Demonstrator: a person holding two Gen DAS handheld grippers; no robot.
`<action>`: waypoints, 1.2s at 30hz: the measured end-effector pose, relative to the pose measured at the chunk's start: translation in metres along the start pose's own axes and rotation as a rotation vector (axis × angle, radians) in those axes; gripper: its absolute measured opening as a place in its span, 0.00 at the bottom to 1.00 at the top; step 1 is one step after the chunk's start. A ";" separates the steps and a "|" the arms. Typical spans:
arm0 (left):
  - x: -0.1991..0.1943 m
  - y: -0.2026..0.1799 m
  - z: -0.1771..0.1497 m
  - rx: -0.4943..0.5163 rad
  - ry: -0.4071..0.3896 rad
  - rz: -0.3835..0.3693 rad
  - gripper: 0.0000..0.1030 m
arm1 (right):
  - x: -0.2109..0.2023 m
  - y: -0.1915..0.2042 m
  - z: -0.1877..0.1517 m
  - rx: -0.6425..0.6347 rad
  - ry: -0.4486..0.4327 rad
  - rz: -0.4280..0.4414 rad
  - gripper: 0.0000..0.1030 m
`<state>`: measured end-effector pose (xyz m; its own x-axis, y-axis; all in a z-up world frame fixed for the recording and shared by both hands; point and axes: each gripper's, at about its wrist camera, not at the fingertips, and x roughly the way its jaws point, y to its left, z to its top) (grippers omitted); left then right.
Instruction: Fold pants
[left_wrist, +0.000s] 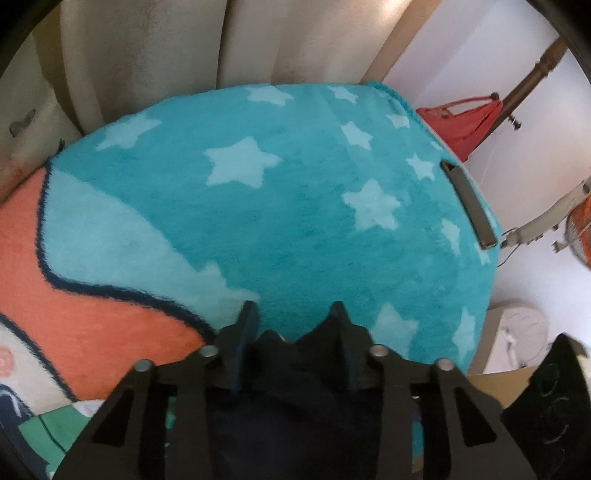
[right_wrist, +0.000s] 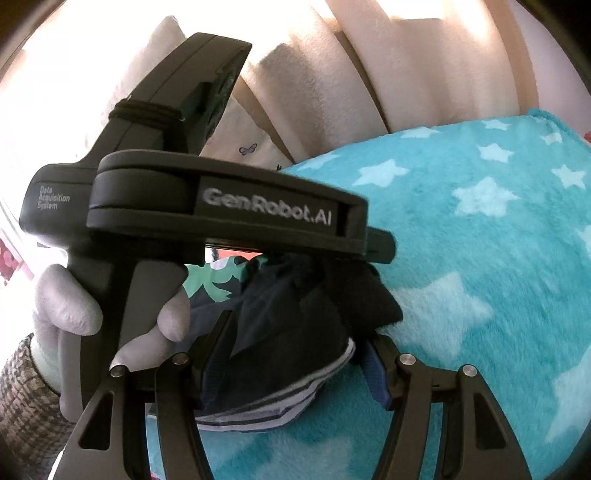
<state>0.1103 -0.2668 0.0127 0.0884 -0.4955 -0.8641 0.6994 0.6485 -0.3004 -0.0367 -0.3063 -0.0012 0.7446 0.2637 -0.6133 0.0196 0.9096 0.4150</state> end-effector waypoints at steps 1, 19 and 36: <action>-0.001 -0.001 -0.001 0.004 0.000 0.005 0.26 | 0.000 0.001 0.001 0.006 0.004 -0.003 0.65; -0.095 0.065 -0.052 -0.273 -0.269 -0.131 0.20 | -0.012 0.067 0.025 -0.139 -0.026 0.093 0.28; -0.188 0.137 -0.175 -0.574 -0.512 0.012 0.58 | 0.057 0.171 -0.016 -0.404 0.205 0.240 0.60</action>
<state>0.0656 0.0165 0.0628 0.5090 -0.6017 -0.6155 0.2310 0.7843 -0.5758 -0.0018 -0.1308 0.0240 0.5497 0.5012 -0.6683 -0.4253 0.8565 0.2926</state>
